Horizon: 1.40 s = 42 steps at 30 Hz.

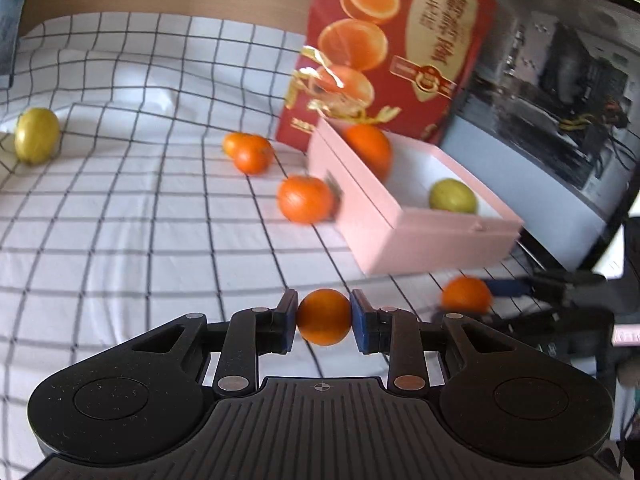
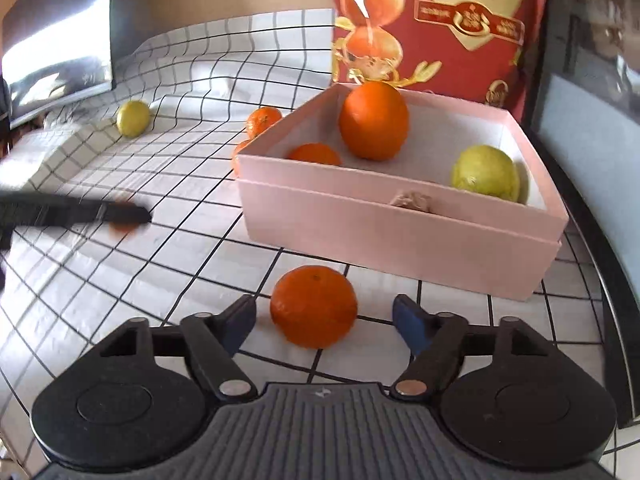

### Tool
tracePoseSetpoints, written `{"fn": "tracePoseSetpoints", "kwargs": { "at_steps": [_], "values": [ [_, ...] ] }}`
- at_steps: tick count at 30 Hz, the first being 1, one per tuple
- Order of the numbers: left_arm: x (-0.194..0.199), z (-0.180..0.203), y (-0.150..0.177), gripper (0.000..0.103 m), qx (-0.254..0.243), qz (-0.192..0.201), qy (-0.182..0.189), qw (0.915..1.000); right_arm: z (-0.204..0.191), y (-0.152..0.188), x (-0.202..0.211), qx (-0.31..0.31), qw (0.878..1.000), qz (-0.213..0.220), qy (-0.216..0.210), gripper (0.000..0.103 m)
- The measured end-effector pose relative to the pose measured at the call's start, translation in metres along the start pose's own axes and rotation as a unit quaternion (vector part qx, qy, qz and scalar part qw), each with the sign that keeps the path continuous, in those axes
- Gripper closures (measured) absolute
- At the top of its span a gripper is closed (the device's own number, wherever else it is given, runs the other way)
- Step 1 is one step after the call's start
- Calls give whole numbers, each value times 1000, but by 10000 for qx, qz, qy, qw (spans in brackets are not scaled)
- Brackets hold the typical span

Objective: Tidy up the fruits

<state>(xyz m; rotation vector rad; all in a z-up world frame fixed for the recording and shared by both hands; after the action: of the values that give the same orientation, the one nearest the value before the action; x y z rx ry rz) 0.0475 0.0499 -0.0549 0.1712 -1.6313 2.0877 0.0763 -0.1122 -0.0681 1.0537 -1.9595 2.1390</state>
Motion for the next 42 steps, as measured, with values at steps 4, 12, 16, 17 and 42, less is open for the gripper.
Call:
{"fn": "tracePoseSetpoints", "kwargs": {
  "at_steps": [4,12,16,17,42],
  "values": [
    [-6,6,12,70,93,-15,64,9999,2,3,-2,129,9997,-98,178,16],
    [-11,11,17,70,141,69,-72,9998,1,9,1,130,9995,-234,143,4],
    [-14,14,17,70,88,105,-179,9997,2,10,0,111,9993,-259,231,0],
    [-15,15,17,70,81,102,-181,9998,2,10,0,98,9993,-262,241,0],
    [-17,19,16,70,-14,83,-258,9996,23,14,23,237,9986,-187,436,6]
  ]
}}
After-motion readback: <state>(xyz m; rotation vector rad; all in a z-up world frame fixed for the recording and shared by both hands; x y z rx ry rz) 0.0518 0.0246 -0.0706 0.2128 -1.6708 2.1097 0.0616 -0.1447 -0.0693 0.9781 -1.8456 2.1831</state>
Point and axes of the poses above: each gripper's, at about its wrist camera, not at the fingertips, and x roughly against the way its jaws point, z to its right, y to its underside, the point moved 10 cm from there along -x, roughly the way its jaws point, and after that the axes turned 11 degrees about z, right-handed, at the moved point
